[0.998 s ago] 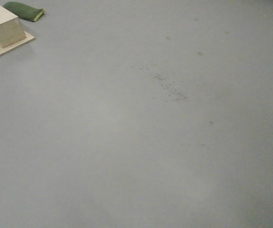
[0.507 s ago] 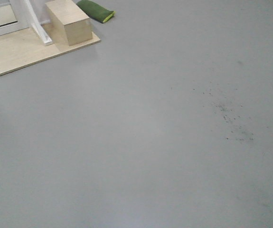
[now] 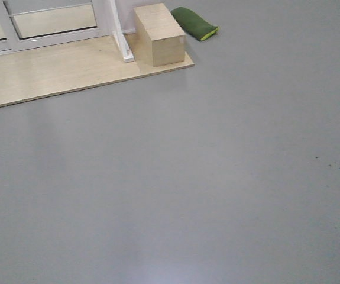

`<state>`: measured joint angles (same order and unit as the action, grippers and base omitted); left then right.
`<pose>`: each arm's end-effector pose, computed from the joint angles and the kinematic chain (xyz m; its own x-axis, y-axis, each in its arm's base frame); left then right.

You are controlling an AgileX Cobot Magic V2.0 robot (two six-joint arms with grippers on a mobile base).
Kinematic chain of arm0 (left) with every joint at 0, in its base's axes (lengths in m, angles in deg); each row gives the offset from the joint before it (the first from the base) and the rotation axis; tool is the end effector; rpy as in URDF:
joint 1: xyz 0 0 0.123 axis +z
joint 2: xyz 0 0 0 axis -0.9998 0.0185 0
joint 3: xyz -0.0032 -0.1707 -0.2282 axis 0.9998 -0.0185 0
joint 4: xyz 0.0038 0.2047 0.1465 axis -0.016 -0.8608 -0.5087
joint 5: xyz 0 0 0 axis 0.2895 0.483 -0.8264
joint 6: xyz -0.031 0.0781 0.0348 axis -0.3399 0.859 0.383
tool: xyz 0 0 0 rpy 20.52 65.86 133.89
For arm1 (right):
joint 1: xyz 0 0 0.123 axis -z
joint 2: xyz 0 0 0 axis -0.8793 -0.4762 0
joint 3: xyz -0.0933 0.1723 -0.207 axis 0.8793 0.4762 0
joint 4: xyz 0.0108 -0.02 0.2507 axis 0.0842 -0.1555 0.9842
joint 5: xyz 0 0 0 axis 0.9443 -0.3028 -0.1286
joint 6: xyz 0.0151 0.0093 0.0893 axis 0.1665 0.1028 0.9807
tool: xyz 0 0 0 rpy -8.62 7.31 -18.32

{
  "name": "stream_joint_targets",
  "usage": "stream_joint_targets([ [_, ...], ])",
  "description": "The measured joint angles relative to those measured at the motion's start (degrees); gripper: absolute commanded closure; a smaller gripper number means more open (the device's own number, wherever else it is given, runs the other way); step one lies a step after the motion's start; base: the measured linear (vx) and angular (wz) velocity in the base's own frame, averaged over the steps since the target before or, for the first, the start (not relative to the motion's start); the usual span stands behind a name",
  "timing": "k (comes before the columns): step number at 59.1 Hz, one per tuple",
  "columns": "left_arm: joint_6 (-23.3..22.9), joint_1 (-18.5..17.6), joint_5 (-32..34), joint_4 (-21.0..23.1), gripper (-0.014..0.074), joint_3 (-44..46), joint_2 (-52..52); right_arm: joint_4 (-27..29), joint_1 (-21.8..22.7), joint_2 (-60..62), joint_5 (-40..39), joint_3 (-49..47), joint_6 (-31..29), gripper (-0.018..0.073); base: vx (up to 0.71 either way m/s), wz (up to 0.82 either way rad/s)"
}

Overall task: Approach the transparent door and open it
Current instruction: 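Drive the base up to the white-framed sliding glass door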

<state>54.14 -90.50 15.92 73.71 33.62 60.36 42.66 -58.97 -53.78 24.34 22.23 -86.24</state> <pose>0.0569 -0.0015 0.1940 -0.0350 -0.0058 -0.9994 0.0270 0.9996 -0.0068 0.0566 -0.0036 0.1894 -0.0867 -0.0091 -0.9962 0.0548 0.9984 -0.0139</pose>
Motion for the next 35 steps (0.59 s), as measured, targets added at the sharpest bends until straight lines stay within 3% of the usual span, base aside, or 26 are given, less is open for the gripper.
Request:
stream_joint_targets([
  [35,0.0,0.0,0.0,0.0,0.0603,0.0,0.0,0.0,0.0,0.0,0.0,0.0,0.0,0.0566,0.40,0.36],
])
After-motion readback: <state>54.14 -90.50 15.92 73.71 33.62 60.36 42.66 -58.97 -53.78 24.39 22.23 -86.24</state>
